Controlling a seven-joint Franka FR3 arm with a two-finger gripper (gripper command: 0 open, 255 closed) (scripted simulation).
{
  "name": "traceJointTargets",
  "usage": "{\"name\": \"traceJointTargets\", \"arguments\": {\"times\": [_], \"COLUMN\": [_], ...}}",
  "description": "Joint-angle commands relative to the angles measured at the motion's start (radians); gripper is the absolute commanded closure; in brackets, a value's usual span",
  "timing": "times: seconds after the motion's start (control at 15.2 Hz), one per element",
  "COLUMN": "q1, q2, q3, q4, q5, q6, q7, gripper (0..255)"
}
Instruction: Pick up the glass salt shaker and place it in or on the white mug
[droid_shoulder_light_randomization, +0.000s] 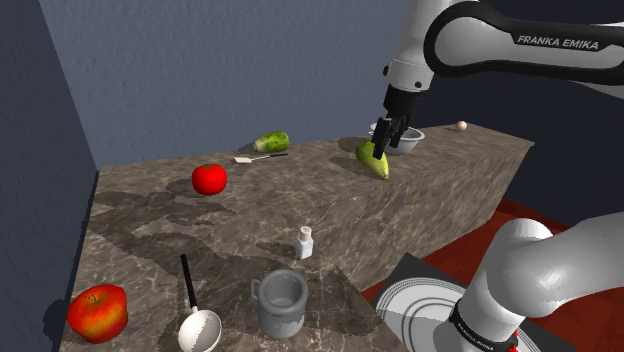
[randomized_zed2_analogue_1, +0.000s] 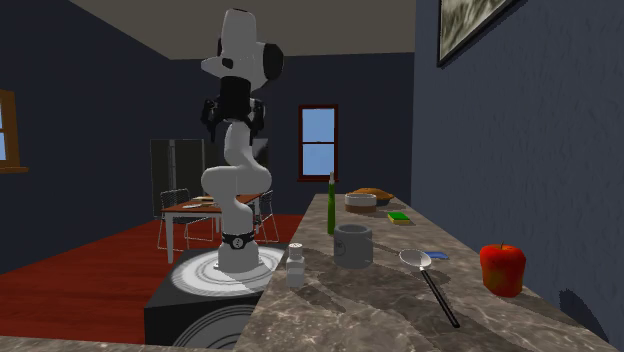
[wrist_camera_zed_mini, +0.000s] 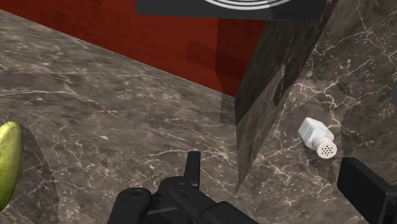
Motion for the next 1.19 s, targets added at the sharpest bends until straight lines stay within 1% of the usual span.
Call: {"name": "traceJointTargets", "arguments": {"times": [0.0, 0.33, 0.59, 1.12], "q1": [0.000, 0.017, 0.030, 0.052], "q2": [0.000, 0.081, 0.167, 0.393], "q3": [0.000, 0.050, 0.090, 0.171], "q4": [0.000, -0.069, -0.103, -0.112], "q5": [0.000, 0.043, 0.074, 0.114], "q6": [0.000, 0.127, 0.231, 0.437], "q7": [0.000, 0.073, 0.129, 0.238], "gripper": [0, 0, 0, 0]}}
